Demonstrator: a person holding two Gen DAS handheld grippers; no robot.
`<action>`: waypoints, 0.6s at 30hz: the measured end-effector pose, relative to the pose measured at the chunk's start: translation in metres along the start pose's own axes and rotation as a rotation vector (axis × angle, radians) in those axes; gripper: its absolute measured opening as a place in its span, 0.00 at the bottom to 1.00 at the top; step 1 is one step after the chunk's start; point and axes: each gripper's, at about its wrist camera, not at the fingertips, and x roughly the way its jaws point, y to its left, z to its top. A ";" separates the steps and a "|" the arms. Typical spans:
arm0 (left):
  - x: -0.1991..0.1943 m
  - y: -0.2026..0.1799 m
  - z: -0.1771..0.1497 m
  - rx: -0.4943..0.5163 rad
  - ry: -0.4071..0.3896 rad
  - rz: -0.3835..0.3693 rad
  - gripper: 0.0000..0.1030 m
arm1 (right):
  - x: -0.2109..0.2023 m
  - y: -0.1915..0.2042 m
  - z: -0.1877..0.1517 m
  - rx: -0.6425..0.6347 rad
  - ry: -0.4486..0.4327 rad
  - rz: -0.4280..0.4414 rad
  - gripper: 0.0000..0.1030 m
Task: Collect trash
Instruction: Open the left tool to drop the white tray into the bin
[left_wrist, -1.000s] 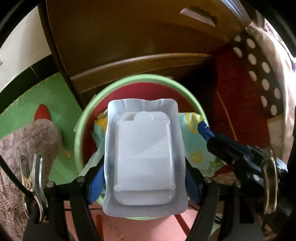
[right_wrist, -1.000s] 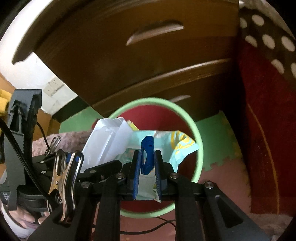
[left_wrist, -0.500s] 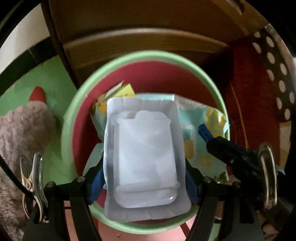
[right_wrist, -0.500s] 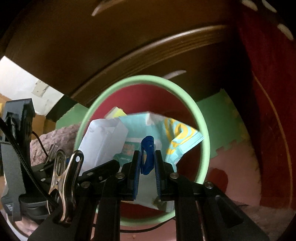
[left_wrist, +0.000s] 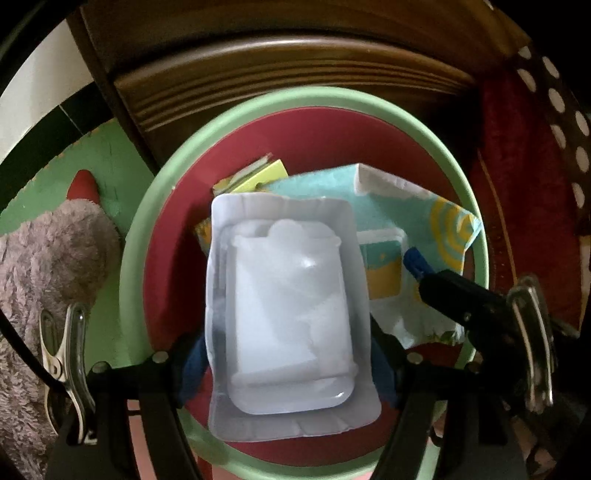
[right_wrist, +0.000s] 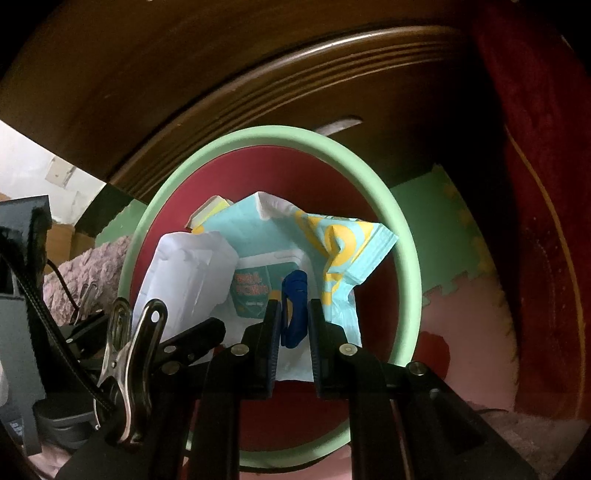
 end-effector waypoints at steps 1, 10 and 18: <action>-0.002 -0.002 -0.002 0.002 -0.001 0.004 0.74 | -0.001 0.000 0.000 -0.001 0.001 0.002 0.15; 0.000 0.001 -0.006 -0.011 0.001 0.008 0.76 | -0.001 0.001 0.001 0.007 0.003 0.006 0.15; -0.002 0.016 -0.002 -0.070 -0.008 -0.039 0.79 | -0.006 -0.003 0.003 0.030 -0.021 0.037 0.23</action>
